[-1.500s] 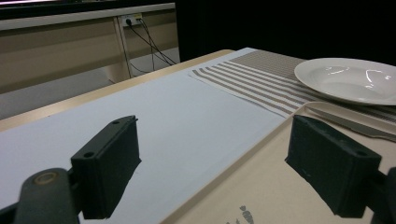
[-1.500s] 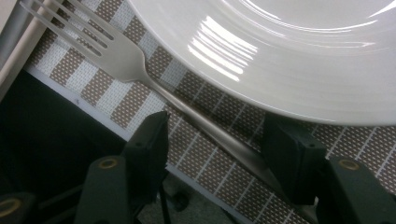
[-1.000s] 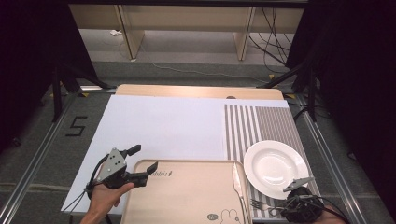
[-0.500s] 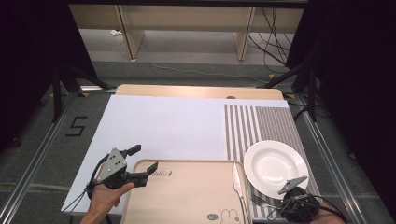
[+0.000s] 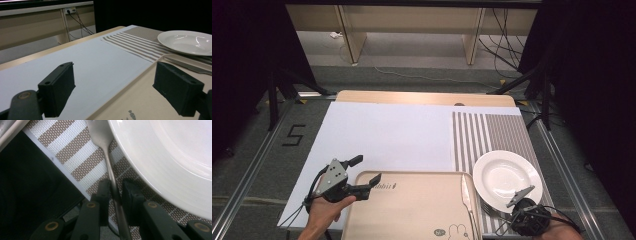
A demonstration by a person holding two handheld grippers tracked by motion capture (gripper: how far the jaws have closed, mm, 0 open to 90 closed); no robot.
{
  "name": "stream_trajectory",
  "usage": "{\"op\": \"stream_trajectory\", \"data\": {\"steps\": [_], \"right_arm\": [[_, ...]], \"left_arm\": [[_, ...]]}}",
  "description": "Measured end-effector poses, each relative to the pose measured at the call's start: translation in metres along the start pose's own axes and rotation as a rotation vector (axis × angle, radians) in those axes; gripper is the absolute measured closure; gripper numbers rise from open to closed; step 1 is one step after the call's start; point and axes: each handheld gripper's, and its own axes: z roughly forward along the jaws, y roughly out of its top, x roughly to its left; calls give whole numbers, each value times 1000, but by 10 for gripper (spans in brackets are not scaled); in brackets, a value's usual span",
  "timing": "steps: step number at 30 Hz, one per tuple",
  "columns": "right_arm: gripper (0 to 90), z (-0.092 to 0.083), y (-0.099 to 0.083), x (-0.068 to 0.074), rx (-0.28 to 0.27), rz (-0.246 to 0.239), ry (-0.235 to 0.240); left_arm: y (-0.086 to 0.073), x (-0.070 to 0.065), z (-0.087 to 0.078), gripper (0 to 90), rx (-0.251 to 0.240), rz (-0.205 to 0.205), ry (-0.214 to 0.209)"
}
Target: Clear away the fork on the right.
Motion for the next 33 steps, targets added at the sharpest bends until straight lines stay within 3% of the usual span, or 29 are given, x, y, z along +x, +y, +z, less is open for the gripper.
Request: {"op": "stream_trajectory", "data": {"steps": [4,5,13,14,20,33], "right_arm": [[832,0,3,2,15,-4,-3],[834,1,4,1,8,-33,-9],[849,1,7,5,37,-55,-17],[849,1,8,4,35,-78,-25],[851,0,8,6,42,-106,-34],[852,-2,11,14,31,-149,-12]], "left_arm": [[0,0,1,163,-8,-2,-5],[0,0,1,163,-8,-4,-4],[0,0,0,163,2,2,0],[0,0,0,163,2,2,0],[0,0,0,163,2,-2,1],[0,1,0,163,2,0,3]]}}
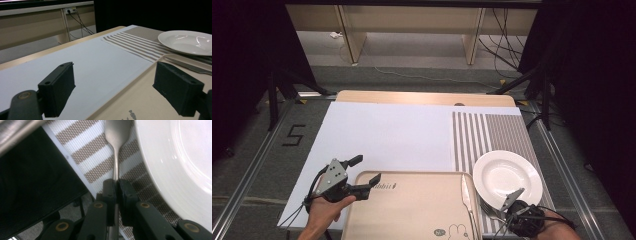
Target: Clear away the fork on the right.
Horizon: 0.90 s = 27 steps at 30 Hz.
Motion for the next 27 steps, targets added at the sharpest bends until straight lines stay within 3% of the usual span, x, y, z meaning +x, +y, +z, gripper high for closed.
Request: {"op": "stream_trajectory", "data": {"steps": [9,11,18,27], "right_arm": [[852,-5,5,4,-50,-14,27],[852,-6,7,4,-62,7,41],[852,-13,13,2,-146,21,79],[852,-24,23,-1,-276,74,152]], "left_arm": [[0,1,0,163,-8,-3,-4],[0,1,0,163,-8,-4,-4],[0,1,1,163,-8,-4,-4],[0,1,0,163,-3,-1,1]]}}
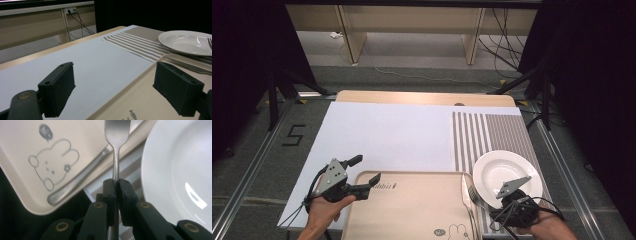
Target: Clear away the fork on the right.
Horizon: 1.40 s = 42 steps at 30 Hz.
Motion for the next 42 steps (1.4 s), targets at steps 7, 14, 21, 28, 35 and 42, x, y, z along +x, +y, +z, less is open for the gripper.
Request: {"op": "stream_trajectory", "data": {"steps": [7,14,21,28,35,42], "right_arm": [[852,-4,11,1,-74,28,26],[852,-5,23,6,-121,45,41],[852,-2,35,14,-166,32,61],[852,7,48,24,-158,35,93],[852,13,57,35,-165,8,125],[851,24,64,46,-144,14,138]], "left_arm": [[0,0,0,163,1,1,0],[0,0,0,163,0,1,0],[0,0,0,163,0,1,0],[0,0,0,163,0,2,-1],[0,0,-1,163,-3,0,0],[0,0,-1,163,-4,0,1]]}}
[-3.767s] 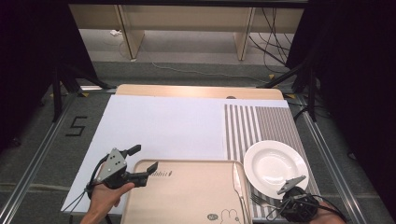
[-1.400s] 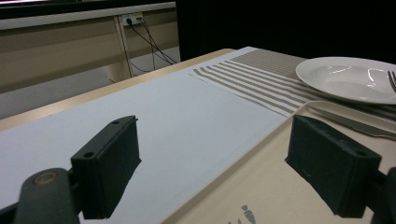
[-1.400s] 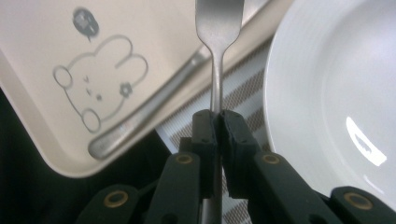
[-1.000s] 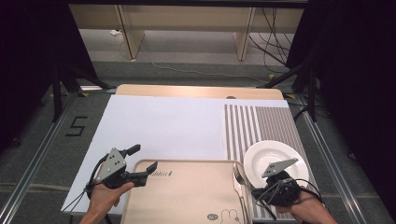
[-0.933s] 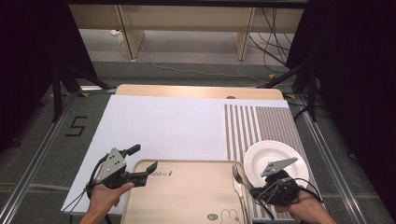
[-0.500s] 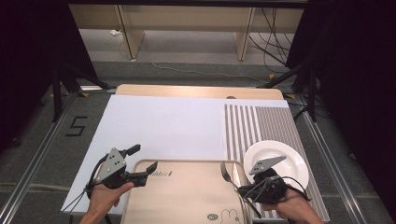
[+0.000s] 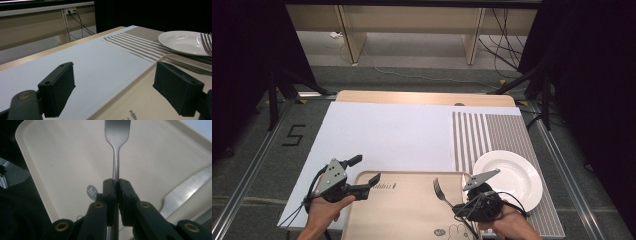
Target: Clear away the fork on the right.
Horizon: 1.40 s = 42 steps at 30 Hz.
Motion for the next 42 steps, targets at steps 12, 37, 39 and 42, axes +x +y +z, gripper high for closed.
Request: {"op": "stream_trajectory", "data": {"steps": [12,37,39,42], "right_arm": [[851,16,2,10,45,-9,23],[850,39,-2,13,140,27,18],[850,41,-2,12,145,25,17],[849,44,-2,12,164,40,17]], "left_arm": [[0,0,-1,163,0,2,1],[0,0,-1,163,-1,2,0],[0,0,-1,163,-1,2,0],[0,0,-1,163,0,2,1]]}}
